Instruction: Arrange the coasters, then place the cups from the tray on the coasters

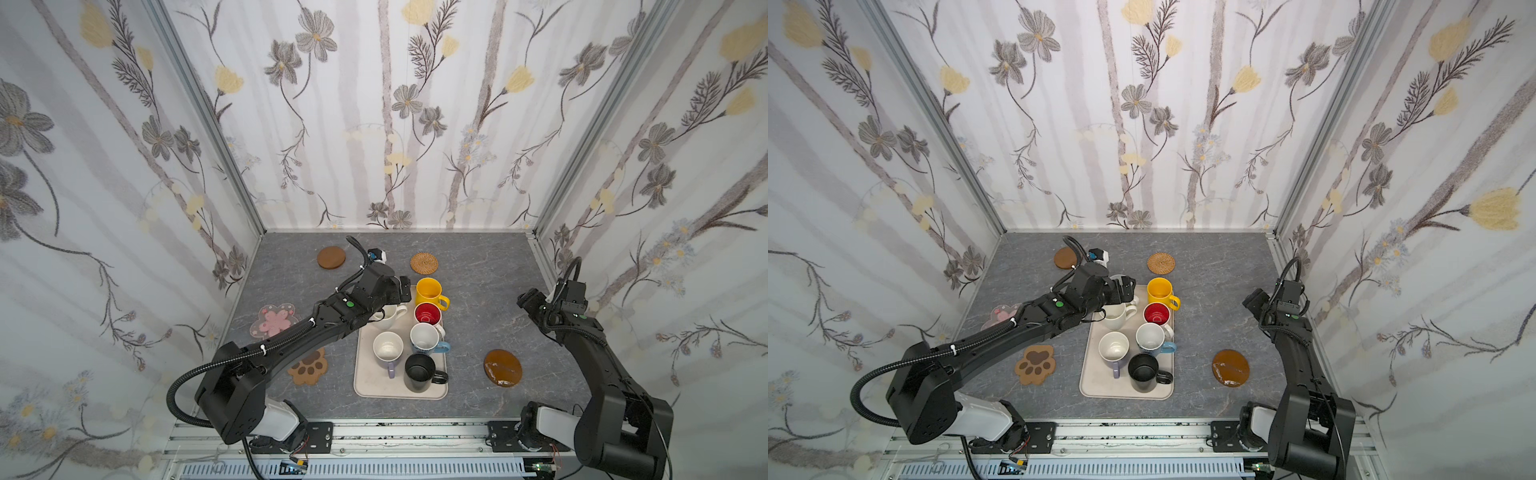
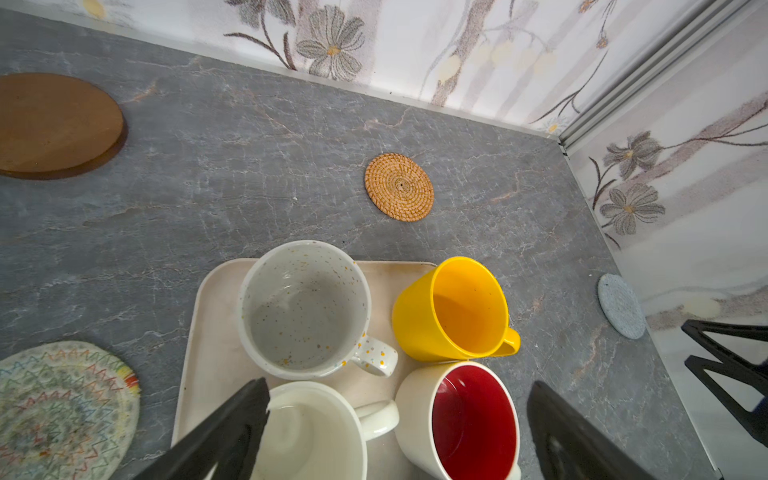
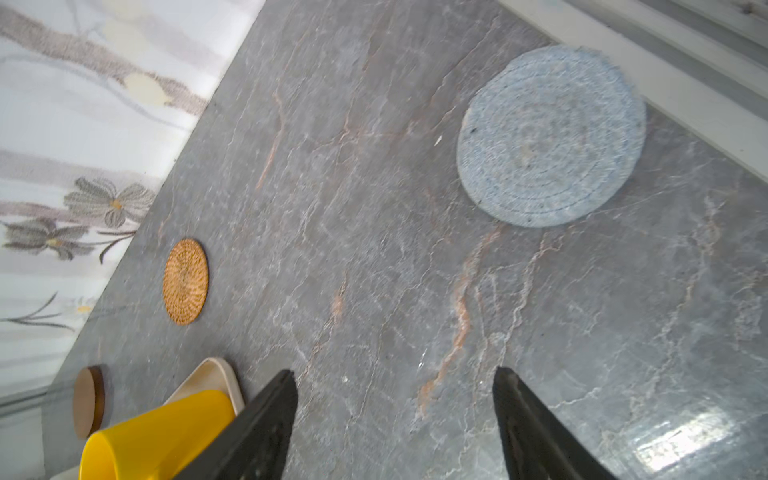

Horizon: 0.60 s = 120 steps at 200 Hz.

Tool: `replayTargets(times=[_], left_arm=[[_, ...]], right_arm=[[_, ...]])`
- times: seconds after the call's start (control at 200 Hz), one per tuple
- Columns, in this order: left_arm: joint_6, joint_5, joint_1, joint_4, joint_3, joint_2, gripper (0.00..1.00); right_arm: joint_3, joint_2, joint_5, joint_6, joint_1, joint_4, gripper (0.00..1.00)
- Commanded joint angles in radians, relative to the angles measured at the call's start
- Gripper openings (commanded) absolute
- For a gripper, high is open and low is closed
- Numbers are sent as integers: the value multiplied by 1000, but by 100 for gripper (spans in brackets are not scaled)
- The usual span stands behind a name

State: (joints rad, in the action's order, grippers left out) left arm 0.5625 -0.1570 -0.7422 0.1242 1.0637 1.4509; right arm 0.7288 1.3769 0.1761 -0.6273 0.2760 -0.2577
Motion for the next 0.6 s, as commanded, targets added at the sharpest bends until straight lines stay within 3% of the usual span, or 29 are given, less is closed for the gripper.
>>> replayTargets(times=[0.0, 0.185, 0.365, 0.595], left_arm=[[19, 37, 3, -1, 29, 21, 100], [-15, 67, 19, 17, 108, 48, 100], [-52, 90, 38, 63, 174, 83, 100], [-1, 69, 37, 56, 115, 55, 100]], right_arm=[[17, 59, -12, -16, 46, 89, 73], [126, 209, -40, -13, 75, 114, 56], [208, 337, -126, 16, 78, 80, 56], [305, 459, -176, 78, 105, 33, 56]])
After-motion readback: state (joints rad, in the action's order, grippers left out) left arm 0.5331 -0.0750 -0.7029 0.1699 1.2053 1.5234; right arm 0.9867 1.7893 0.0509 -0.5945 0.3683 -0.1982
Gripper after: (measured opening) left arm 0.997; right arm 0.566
